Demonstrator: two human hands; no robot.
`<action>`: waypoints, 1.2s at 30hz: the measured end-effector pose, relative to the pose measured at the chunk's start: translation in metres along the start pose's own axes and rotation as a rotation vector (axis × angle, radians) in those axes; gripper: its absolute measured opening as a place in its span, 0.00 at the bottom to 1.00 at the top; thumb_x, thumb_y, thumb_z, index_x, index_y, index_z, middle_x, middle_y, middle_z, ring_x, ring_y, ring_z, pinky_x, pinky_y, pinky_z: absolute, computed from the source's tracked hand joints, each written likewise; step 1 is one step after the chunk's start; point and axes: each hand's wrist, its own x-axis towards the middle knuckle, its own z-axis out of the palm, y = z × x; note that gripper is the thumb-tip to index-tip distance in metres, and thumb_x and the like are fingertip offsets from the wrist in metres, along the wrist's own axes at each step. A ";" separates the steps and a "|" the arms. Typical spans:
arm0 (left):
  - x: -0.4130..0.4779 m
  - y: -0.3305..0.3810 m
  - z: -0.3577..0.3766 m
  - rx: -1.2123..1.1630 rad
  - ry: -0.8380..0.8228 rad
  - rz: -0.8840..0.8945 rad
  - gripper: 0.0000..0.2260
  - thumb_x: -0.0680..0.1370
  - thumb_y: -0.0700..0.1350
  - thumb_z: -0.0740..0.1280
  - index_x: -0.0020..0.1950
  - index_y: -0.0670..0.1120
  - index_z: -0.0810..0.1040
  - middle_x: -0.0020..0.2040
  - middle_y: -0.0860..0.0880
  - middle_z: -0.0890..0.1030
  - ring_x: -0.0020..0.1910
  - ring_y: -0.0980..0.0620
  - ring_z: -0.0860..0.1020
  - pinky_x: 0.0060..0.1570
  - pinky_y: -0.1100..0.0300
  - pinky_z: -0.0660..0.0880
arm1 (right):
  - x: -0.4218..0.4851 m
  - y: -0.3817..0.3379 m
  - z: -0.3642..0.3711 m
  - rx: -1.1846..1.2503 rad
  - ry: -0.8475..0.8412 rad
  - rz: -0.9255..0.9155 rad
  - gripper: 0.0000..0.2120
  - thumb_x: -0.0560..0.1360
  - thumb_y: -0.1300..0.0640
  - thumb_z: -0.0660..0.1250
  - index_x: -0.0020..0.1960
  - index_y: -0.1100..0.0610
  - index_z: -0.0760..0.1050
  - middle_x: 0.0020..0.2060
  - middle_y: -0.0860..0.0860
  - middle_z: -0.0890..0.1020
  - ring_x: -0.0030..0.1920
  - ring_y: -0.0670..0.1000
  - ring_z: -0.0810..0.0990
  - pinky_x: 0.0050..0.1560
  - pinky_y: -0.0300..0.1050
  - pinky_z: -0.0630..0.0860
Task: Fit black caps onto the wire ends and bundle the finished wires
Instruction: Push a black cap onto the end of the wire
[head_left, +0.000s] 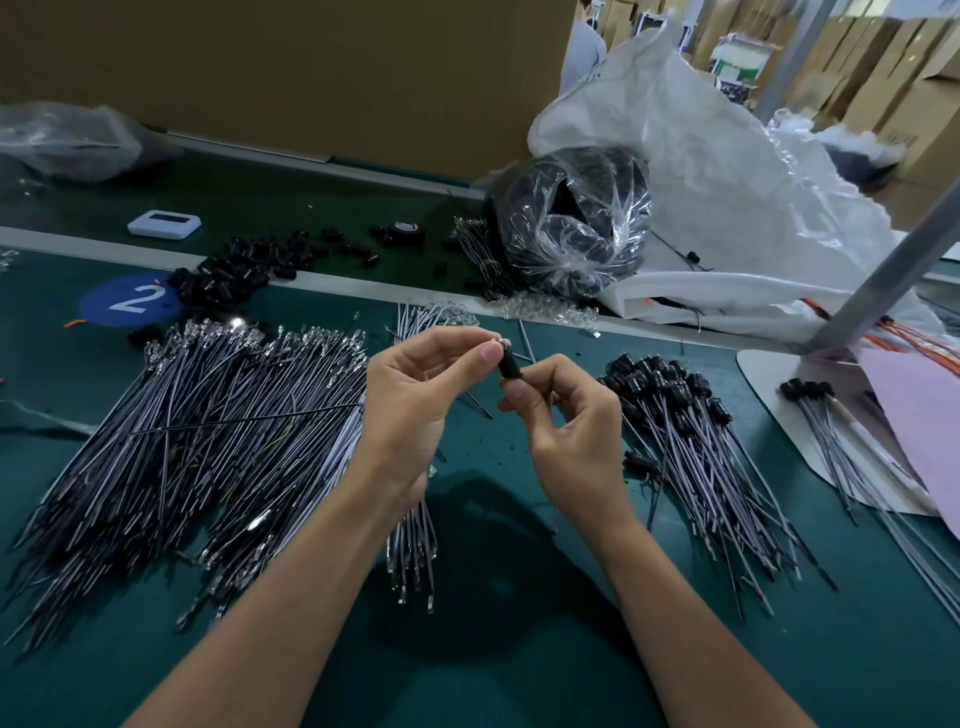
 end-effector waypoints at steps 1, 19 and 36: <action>0.000 0.000 -0.001 0.004 -0.010 -0.005 0.04 0.67 0.45 0.75 0.41 0.49 0.86 0.41 0.50 0.85 0.43 0.55 0.82 0.45 0.66 0.76 | 0.000 0.000 0.000 0.008 -0.004 0.008 0.07 0.75 0.66 0.69 0.41 0.57 0.77 0.33 0.51 0.82 0.36 0.56 0.79 0.41 0.47 0.75; 0.000 0.003 -0.001 -0.118 -0.094 -0.150 0.09 0.65 0.44 0.77 0.45 0.47 0.85 0.46 0.45 0.86 0.47 0.51 0.83 0.52 0.57 0.77 | 0.003 -0.001 -0.004 0.044 -0.027 -0.007 0.04 0.74 0.65 0.71 0.44 0.57 0.82 0.34 0.49 0.84 0.37 0.53 0.81 0.42 0.50 0.77; -0.006 -0.002 0.010 0.022 -0.024 0.013 0.10 0.64 0.37 0.74 0.45 0.43 0.85 0.41 0.47 0.86 0.41 0.53 0.85 0.41 0.64 0.79 | 0.002 0.005 -0.001 0.081 -0.045 0.011 0.06 0.75 0.64 0.70 0.39 0.62 0.79 0.33 0.49 0.82 0.37 0.56 0.80 0.42 0.47 0.77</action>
